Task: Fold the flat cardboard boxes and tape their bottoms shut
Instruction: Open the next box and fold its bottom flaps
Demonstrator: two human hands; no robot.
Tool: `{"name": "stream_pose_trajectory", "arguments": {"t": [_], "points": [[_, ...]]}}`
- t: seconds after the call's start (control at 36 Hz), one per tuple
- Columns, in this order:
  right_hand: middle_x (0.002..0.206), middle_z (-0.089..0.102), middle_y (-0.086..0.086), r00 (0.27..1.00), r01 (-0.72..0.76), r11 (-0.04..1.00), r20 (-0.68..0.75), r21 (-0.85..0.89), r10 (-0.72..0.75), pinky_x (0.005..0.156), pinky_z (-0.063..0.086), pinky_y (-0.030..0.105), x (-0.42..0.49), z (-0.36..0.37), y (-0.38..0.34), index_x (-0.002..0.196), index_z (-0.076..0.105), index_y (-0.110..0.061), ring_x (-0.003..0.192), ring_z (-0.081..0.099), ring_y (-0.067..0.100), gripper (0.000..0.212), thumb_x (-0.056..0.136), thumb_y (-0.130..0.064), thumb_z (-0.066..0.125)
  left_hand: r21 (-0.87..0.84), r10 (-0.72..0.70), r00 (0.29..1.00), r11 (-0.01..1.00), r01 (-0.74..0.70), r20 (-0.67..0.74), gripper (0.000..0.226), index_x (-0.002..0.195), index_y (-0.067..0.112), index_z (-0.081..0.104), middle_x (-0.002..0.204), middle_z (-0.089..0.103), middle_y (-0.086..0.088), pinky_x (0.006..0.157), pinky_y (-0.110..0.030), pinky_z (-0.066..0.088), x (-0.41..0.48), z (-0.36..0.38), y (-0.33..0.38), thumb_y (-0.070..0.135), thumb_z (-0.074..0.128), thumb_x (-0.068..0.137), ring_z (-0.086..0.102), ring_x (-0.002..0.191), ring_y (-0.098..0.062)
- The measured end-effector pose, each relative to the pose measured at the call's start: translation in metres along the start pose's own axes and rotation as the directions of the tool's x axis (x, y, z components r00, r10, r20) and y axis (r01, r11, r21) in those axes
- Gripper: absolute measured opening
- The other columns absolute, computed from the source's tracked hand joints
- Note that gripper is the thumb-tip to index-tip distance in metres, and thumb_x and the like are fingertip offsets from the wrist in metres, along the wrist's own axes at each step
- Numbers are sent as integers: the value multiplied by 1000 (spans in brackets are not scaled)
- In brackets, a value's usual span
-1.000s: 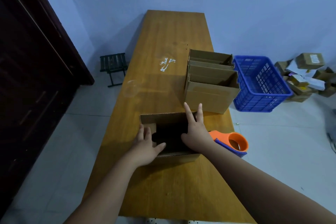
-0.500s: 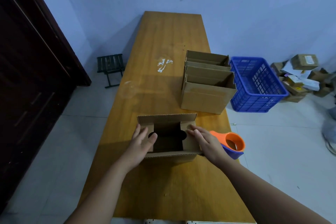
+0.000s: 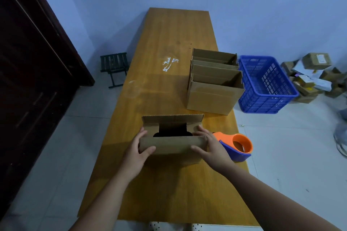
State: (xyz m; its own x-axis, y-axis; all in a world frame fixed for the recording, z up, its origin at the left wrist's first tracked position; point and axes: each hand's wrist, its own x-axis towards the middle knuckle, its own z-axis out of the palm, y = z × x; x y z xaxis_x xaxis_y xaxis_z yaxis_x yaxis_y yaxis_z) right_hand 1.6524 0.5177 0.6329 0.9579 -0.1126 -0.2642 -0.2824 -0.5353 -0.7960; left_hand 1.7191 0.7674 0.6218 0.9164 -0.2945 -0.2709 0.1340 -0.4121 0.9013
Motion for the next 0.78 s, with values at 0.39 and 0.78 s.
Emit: {"name": "stream_pose_trajectory", "arguments": {"t": [0.39, 0.78], "points": [[158, -8, -11, 973, 71, 940, -183, -334, -139, 114, 24, 43, 9, 2, -11, 145, -7, -49, 147, 2, 21, 104, 78, -46, 73, 31, 17, 995, 999, -14, -100, 77, 151, 26, -1, 154, 21, 13, 97, -16, 30, 6, 11, 7, 17, 52, 95, 27, 136, -10], [147, 34, -2, 943, 156, 820, -164, -551, -290, 117, 22, 44, 22, 13, -22, 143, 36, -26, 144, 17, 23, 54, 94, -35, 55, 482, 186, 947, 876, -39, -263, 90, 145, 40, -8, 159, -3, 3, 114, -44, 18, 12, 29, 29, 8, 57, 91, 2, 145, -25]]}}
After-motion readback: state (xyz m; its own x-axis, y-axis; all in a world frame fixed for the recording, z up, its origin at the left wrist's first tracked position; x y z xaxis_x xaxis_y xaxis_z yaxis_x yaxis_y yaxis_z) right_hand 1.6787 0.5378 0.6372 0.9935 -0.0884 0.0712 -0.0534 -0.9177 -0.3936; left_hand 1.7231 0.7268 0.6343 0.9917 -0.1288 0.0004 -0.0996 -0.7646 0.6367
